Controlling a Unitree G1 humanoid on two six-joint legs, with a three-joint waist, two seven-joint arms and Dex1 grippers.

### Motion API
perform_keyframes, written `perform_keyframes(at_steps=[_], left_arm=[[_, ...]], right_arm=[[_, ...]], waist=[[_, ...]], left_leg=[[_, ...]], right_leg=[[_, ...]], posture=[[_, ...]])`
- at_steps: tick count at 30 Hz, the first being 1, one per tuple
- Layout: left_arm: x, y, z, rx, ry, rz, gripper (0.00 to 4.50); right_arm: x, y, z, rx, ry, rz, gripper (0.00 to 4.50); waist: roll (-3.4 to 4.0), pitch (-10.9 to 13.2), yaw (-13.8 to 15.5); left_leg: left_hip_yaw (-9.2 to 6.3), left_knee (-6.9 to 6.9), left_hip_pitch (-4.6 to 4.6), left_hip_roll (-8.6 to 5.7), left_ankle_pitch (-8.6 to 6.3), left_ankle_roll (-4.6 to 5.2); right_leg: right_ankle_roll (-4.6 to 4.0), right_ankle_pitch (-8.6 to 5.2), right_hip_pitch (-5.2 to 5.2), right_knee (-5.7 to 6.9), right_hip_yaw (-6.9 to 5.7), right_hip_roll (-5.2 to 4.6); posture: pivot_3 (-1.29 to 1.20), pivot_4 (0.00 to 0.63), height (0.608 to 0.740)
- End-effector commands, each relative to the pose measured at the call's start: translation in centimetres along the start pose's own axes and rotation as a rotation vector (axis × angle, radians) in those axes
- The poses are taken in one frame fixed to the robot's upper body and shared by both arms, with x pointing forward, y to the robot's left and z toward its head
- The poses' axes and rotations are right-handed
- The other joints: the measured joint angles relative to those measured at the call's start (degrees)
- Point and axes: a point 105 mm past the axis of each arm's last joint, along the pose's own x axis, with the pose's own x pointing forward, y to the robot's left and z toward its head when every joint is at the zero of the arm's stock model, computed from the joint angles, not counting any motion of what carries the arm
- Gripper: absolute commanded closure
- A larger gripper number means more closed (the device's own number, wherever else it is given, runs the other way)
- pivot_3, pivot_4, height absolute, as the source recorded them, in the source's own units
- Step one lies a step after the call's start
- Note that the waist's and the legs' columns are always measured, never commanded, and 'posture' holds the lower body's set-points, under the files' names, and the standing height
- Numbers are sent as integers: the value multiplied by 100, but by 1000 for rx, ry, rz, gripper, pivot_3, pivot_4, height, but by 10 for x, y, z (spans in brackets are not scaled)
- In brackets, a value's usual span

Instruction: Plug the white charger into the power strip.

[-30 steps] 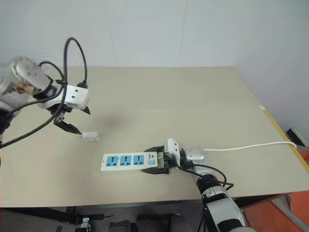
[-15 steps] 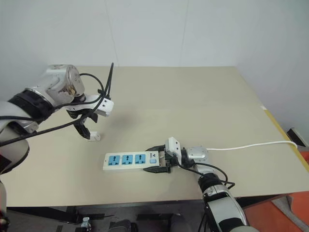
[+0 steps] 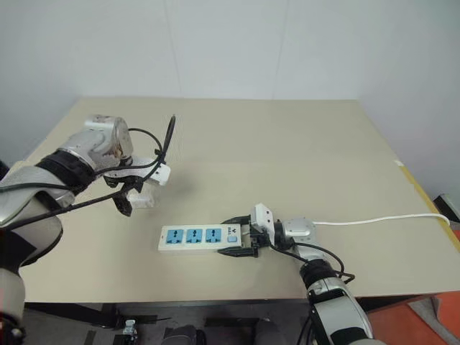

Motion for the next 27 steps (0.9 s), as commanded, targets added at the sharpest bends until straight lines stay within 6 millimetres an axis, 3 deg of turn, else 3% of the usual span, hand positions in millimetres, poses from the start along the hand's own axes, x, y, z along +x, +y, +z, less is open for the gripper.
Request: perform_keyframes(at_steps=[1, 8, 17, 27], left_arm=[[-2, 10, 1, -37, -8, 62, 0], [-2, 14, 6, -32, -17, 73, 0], [16, 15, 17, -29, -31, 81, 0], [23, 19, 18, -7, -11, 109, 0]], right_arm=[[-4, -1, 3, -10, -5, -19, 1084], [-4, -1, 4, -9, -7, -26, 1084], [-5, -3, 5, -16, -4, -38, 1084], [-3, -3, 6, -20, -11, -44, 1084]], waist=[[0, 0, 3], [0, 0, -4], [0, 0, -6], [0, 0, -7]], left_leg=[[0, 0, 0, 0, 0, 0], [-2, 1, -6, -1, -1, 1], [-3, 3, -6, -1, -1, 1], [-4, 3, -7, -2, -1, 1]], right_leg=[[0, 0, 0, 0, 0, 0], [0, 1, -1, -2, -3, 0], [-1, 2, -1, 0, -3, -1], [-3, 3, 0, 0, -3, -1]], posture=[[0, 150, 740], [0, 150, 740], [0, 150, 740], [0, 150, 740]])
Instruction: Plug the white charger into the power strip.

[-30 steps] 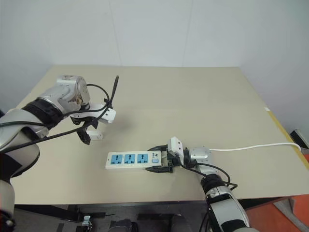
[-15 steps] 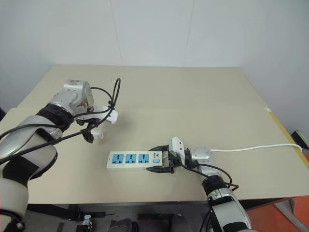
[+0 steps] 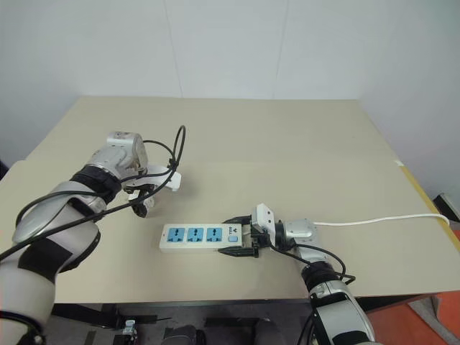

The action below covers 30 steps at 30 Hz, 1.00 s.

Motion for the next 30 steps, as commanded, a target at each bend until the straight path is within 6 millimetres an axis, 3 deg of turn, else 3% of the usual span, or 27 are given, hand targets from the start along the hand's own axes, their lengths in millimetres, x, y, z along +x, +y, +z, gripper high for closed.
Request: perform_keyframes(at_steps=[1, 5, 14, 15, 19, 23, 26, 30], left_arm=[[-4, 4, -1, 8, -1, 27, 0], [0, 6, 0, 13, -11, 49, 526], [1, 5, 1, 35, -24, 46, 3358], [0, 5, 1, 34, -29, 47, 3486], [-5, 9, 3, 32, -63, 77, 3480], [-35, 24, 21, 55, -285, 212, 3480], [-60, 34, 39, 47, -526, 344, 3480], [-115, 38, 69, -8, -1079, 503, 3480]], right_arm=[[-2, -3, 5, -17, -5, -18, 1084], [-2, -3, 4, -15, -6, -23, 1084], [-2, -3, 4, -13, -6, -28, 1084], [-2, -3, 4, -13, -5, -28, 1084], [-2, -3, 4, -13, -7, -27, 1084], [-2, -1, 3, -9, -8, -21, 1084], [-1, -1, 2, -5, -8, -13, 1084], [2, 0, 2, -3, -13, -10, 1084]], waist=[[0, 0, -2], [0, 0, -3], [0, 0, -2], [0, 0, -2], [0, 0, -3], [0, 0, -4], [0, 0, -3], [0, 0, -8]], left_leg=[[0, 0, 0, 0, 0, 0], [0, 0, 0, 0, 0, 0], [0, 0, 0, 0, 0, 0], [0, 0, 0, 0, 0, 0], [0, 0, 0, 0, 0, 0], [-2, 0, -2, 2, 0, 0], [-3, 0, -2, 2, 0, 0], [-5, 1, -3, 7, 0, 0]], right_leg=[[0, 0, 0, 0, 0, 0], [-1, 0, 0, 0, 0, 0], [-2, 1, 0, 1, 0, 0], [-2, 1, 0, 2, 0, 0], [-2, 2, 0, 2, 0, 0], [-4, 3, 0, 2, -3, 0], [-6, 5, 0, 5, -3, -1], [-8, 8, 0, 14, -6, -3]], posture=[[0, 150, 740], [0, 150, 740], [0, 150, 740], [0, 150, 740], [0, 150, 740], [0, 150, 740], [0, 150, 740], [0, 150, 740]])
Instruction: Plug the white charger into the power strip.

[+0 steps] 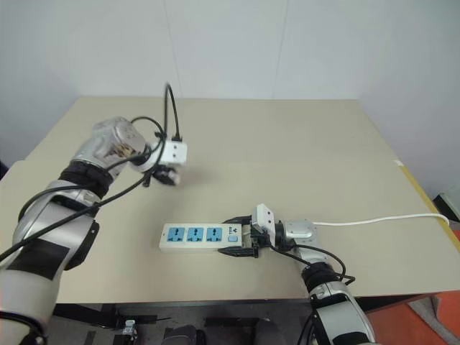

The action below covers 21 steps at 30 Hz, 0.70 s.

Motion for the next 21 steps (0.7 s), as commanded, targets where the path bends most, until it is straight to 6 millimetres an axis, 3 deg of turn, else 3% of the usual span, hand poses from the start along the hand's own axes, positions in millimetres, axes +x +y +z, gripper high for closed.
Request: perform_keyframes(at_steps=[1, 3, 7, 11, 15, 21], left_arm=[[-28, 22, 56, -78, -457, 195, 3480], [-42, 23, 72, -166, -610, 205, 3480], [-67, -21, 92, -197, -777, -112, 3480], [-68, -50, 97, -205, -925, -133, 3480], [-70, -84, 85, -209, -1046, -286, 3480], [-45, -114, 64, -257, -989, -339, 3480]], right_arm=[[2, 0, 2, -4, -13, -6, 1084], [4, 1, 1, -1, -16, -5, 1084], [6, 3, 0, 11, -24, -3, 1084], [7, 4, -1, 11, -24, -1, 1084], [8, 4, -1, 13, -24, 3, 1084], [9, 5, -1, 16, -24, 10, 1084]], waist=[[0, 0, -2], [0, 0, -15], [2, -1, -116], [7, -4, -146], [6, -4, -146], [7, -4, -147]], left_leg=[[0, 1, 0, 0, 0, 0], [-1, 5, 0, 0, 0, 0], [0, 6, 3, -1, 1, -2], [-12, 6, 12, -1, 3, -7], [-27, 6, 31, -1, 4, -9], [-15, 3, 40, -2, 6, -11]], right_leg=[[-2, 1, 0, 16, 0, 0], [-2, 1, -1, 26, 2, -2], [-1, 1, 0, 32, 5, 5], [-1, 1, 10, 33, 9, 4], [-1, 1, 22, 40, 16, 4], [-2, 0, 27, 37, 18, 5]], posture=[[0, 150, 740], [0, 150, 740], [0, 150, 740], [0, 150, 740], [0, 150, 740], [0, 150, 740]])
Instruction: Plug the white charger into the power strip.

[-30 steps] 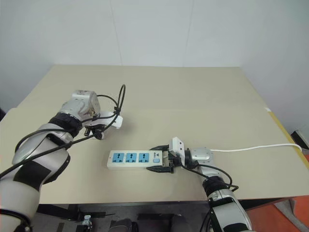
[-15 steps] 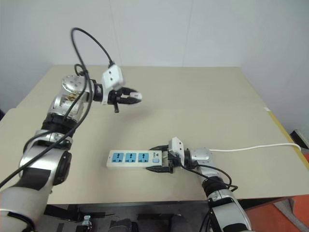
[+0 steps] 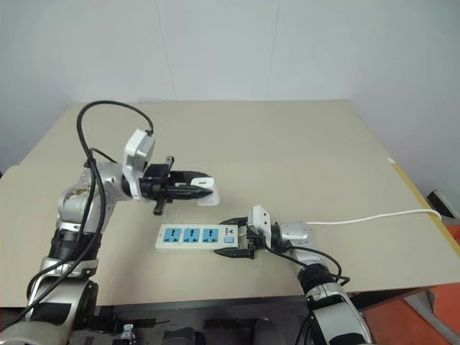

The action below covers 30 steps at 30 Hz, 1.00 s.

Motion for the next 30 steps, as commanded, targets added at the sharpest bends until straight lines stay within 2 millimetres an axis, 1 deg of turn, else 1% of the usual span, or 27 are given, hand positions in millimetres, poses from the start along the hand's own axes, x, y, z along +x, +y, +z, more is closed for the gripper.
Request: perform_keyframes(at_steps=[1, 4, 12, 17, 21, 30], left_arm=[[0, -11, -7, 48, 26, -39, 3480], [0, -14, -16, 52, 45, -37, 3480], [3, -17, -20, 42, 32, -39, 3480], [4, -19, -30, 59, 61, -35, 3480], [5, -21, -31, 53, 55, -33, 3480], [6, -17, -44, 68, 102, -10, 3480]], right_arm=[[1, 3, 1, 4, -11, 9, 1084], [1, 3, 0, 7, -9, 11, 1084], [1, 5, -3, 25, -2, 21, 1084], [2, 7, -5, 37, 6, 30, 1084], [2, 7, -7, 47, 11, 32, 1084], [2, 9, -9, 65, 24, 43, 1084]], waist=[[0, 0, 0], [0, 0, 5], [0, 0, 6], [0, 0, 7], [0, 0, 6], [0, -1, 9]], left_leg=[[2, 0, 0, 0, 0, 0], [10, 0, -1, 0, 0, 0], [14, -2, 0, 0, 0, 0], [14, -2, 2, 0, 0, 0], [14, -2, 3, 0, 0, 0], [14, -3, 6, 0, 0, 0]], right_leg=[[0, 0, 0, 0, 0, 0], [-1, 0, 0, -1, -1, 0], [-1, 0, 0, -3, 0, 0], [-1, -1, 0, -6, 0, 0], [-1, -1, 1, -6, 0, 0], [-2, -1, 3, -10, 0, 0]], posture=[[0, 150, 740], [0, 150, 740], [0, 150, 740], [0, 150, 740], [0, 150, 740], [0, 150, 740]])
